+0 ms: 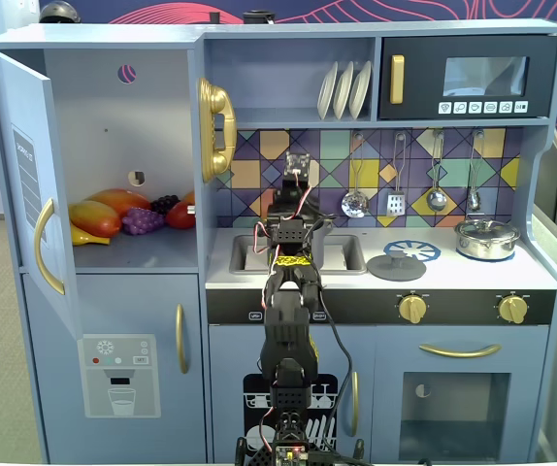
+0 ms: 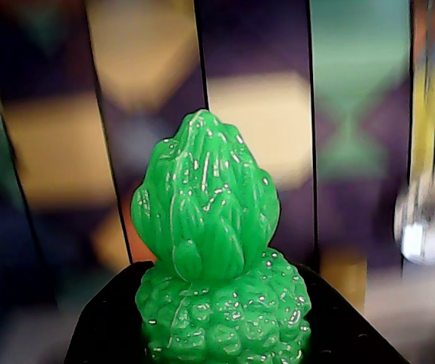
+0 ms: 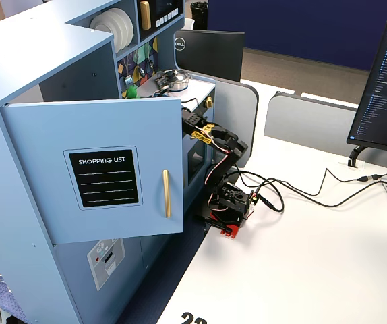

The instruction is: Pick up the green pineapple from the left cabinet and place it in the gray recipient

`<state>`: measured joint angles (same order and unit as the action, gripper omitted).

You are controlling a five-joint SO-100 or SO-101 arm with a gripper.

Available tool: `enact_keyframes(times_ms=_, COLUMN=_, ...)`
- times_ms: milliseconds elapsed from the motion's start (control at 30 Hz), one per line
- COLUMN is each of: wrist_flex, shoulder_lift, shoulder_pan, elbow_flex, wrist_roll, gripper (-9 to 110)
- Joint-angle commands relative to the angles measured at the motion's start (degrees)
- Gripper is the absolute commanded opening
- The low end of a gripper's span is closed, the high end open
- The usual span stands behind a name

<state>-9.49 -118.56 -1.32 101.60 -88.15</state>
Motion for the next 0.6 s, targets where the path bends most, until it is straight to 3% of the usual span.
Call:
enact_keyframes(times_ms=0, wrist_flex=-4.31, shoulder_lift=0.0, shoulder_pan=-1.49, elbow_flex=-3.34, wrist_roll=-0.97, gripper=9)
enact_keyframes(times_ms=67, wrist_flex=-4.04, shoulder_lift=-1.49, shoulder_pan=-1.58, elbow_flex=-2.64, wrist_roll=2.81, gripper=30)
enact_keyframes(times_ms=167, wrist_flex=-1.85, shoulder_lift=-3.78, shoulder_pan=-1.41, elbow_flex=-3.52, wrist_roll=5.01, gripper=40)
enact_keyframes(times_ms=300, wrist_flex=-8.0, shoulder_lift=-11.51, shoulder_pan=-1.32, elbow_flex=-7.12, wrist_roll=4.83, gripper=39)
enact_keyframes(times_ms=567, wrist_flex=-57.22, shoulder_lift=-38.41, shoulder_pan=-0.97, elbow_flex=3.25, wrist_roll=-3.6, gripper=21)
